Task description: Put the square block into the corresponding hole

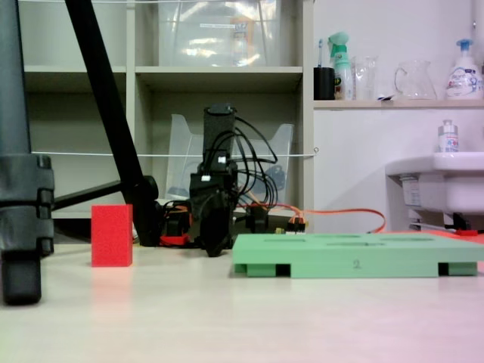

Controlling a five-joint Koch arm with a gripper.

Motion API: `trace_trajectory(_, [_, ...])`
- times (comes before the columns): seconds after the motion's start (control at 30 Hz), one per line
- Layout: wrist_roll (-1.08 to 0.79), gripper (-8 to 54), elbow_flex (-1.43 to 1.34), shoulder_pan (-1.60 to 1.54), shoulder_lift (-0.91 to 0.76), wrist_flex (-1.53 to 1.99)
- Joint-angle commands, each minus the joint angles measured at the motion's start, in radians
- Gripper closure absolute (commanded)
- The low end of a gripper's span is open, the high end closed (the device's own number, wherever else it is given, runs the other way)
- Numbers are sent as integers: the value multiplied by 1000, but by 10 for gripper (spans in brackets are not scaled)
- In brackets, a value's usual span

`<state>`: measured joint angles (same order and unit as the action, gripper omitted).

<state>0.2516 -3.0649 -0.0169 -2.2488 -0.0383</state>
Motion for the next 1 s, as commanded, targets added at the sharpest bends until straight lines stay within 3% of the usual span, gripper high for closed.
trace_trajectory(0.0, [14,119,-69,-3,-75,49])
trace_trajectory(0.13, [94,117,-69,18,-75,49])
trace_trajectory(0.4, [699,134,-28,216,-75,9])
trace_trajectory(0.53, [942,176,411,374,-52,606])
trace_trajectory(0.73, [946,192,907,393,126,1166])
trace_trajectory(0.87, [931,207,1341,397,337,1562])
trace_trajectory(0.97, [845,206,1479,402,414,1634])
